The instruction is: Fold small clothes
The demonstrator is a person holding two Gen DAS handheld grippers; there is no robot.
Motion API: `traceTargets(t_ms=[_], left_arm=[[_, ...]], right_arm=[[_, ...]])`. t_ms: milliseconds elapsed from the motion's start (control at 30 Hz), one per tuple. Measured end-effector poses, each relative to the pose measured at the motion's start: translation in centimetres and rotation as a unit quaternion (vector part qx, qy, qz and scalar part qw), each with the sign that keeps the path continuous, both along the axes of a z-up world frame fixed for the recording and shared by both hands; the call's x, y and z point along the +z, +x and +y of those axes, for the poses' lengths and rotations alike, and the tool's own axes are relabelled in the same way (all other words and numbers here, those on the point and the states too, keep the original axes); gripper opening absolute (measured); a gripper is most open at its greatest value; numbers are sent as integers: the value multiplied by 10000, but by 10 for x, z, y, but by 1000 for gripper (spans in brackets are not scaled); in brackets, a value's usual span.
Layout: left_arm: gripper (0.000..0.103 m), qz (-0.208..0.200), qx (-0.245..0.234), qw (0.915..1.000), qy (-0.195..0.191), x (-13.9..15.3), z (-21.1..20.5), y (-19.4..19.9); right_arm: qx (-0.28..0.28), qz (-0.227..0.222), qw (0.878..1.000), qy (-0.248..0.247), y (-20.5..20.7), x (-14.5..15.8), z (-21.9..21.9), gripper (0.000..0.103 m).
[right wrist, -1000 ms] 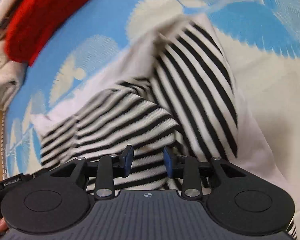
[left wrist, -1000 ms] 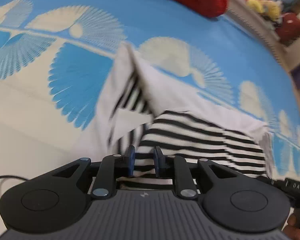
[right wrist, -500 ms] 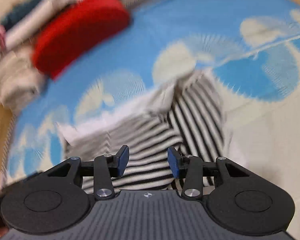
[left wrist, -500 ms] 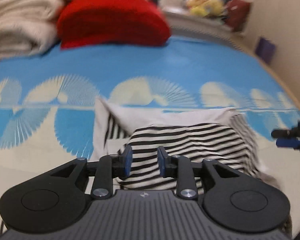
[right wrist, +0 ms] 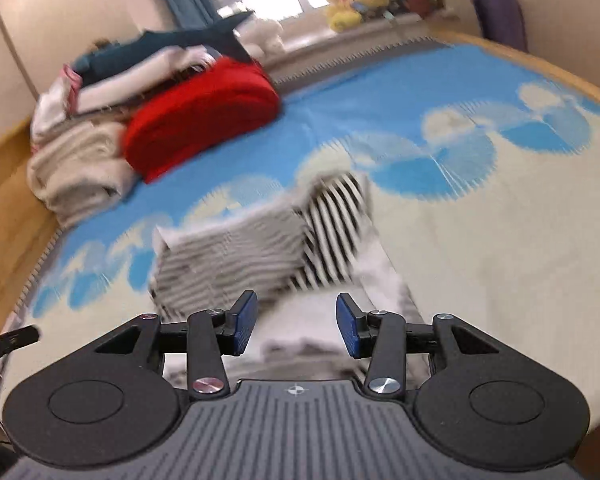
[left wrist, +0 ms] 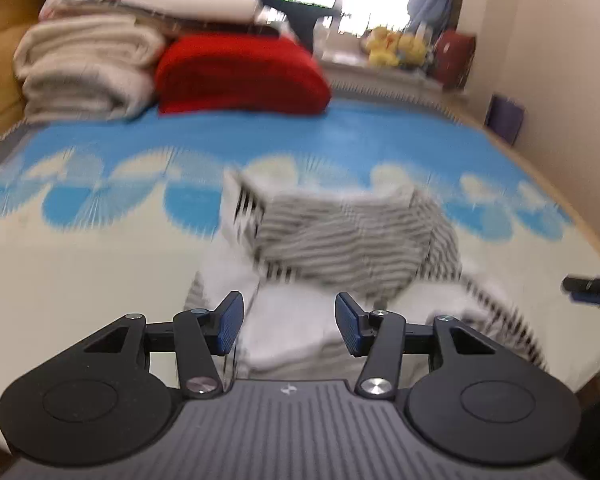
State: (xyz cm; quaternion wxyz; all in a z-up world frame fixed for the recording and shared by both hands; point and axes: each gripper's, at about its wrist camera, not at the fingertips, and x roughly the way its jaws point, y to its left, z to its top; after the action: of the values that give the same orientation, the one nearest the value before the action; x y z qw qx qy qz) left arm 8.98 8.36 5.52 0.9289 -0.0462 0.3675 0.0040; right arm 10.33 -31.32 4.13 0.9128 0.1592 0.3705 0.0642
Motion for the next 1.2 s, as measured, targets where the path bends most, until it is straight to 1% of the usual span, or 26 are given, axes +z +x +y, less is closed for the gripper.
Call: traceTargets(t_ms=[33, 67, 100, 133, 167, 200, 233, 267, 333, 367, 467, 533, 600, 633, 667, 700, 767, 833, 900, 967, 1000, 1067, 1100, 1167, 1200], left_arm=[[56, 82, 46, 9999, 48, -12, -2, -7], [56, 135, 82, 9998, 119, -21, -4, -13], [56, 196, 110, 9995, 199, -30, -7, -18], [55, 294, 146, 9991, 285, -40, -9, -20], [55, 384, 153, 9985, 345, -47, -11, -22], [55, 443, 140, 9982, 380, -52, -10, -23], [55, 477, 117, 9980, 400, -54, -10, -25], [55, 479, 118, 9979, 408, -55, -8, -25], [55, 429, 162, 9981, 423, -47, -6, -28], [55, 382, 187, 9983, 393, -43, -4, -30], [55, 155, 193, 9993, 286, -34, 2, -39], [55, 191, 183, 9991, 337, -41, 5, -40], [54, 218, 241, 9992, 244, -56, 12, -42], [46, 386, 289, 9986, 204, -66, 16, -40], [37, 616, 445, 9969, 188, -73, 21, -35], [32, 635, 547, 9965, 19, -76, 27, -33], [32, 595, 718, 9948, -397, -77, 41, -32], [29, 602, 987, 9906, -732, -78, 57, -31], [29, 713, 1335, 9817, -1154, -81, 74, -30], [29, 771, 1544, 9732, -1520, -82, 86, -28], [29, 816, 1621, 9697, -1637, -84, 89, -26], [30, 938, 1757, 9646, -1730, -90, 94, -21], [33, 1011, 1799, 9626, -1755, -93, 94, -18], [46, 1119, 1844, 9593, -1820, -98, 94, -16], [58, 1173, 1863, 9578, -1847, -101, 94, -14]], right_arm=[[-99, 102, 9999, -26, -6, -8, -2, 45], [-167, 125, 9998, 4, -11, -14, -5, 46], [-193, 86, 9998, 23, -18, -19, -7, 48], [-215, 83, 9997, -27, -24, -26, -8, 51], [-264, 156, 9994, -137, -31, -34, -9, 51], [-361, 320, 9985, -271, -35, -44, -10, 51], [-458, 437, 9976, -276, -38, -50, -12, 51], [-550, 525, 9970, -158, -40, -52, -15, 51], [-745, 627, 9952, 131, -38, -57, -20, 50], [-795, 590, 9950, 126, -38, -57, -20, 50], [-851, 513, 9950, -124, -38, -58, -20, 50], [-854, 532, 9948, -153, -38, -61, -22, 50], [-847, 530, 9947, -227, -39, -61, -24, 50], [-841, 530, 9946, -285, -38, -62, -25, 50], [-840, 542, 9945, -324, -36, -64, -26, 50], [-840, 570, 9941, -371, -35, -67, -26, 50], [-851, 628, 9934, -439, -32, -72, -27, 50], [-882, 677, 9928, -440, -31, -76, -30, 50], [-899, 717, 9924, -428, -29, -79, -31, 50], [-954, 758, 9920, -331, -27, -81, -34, 50], [-982, 795, 9917, -228, -26, -82, -36, 50], [-1009, 886, 9909, -88, -24, -85, -38, 50], [-1029, 948, 9902, -45, -23, -88, -39, 50], [-1023, 1062, 9891, -5, -20, -93, -40, 50], [-1003, 1135, 9885, 23, -19, -96, -40, 50]])
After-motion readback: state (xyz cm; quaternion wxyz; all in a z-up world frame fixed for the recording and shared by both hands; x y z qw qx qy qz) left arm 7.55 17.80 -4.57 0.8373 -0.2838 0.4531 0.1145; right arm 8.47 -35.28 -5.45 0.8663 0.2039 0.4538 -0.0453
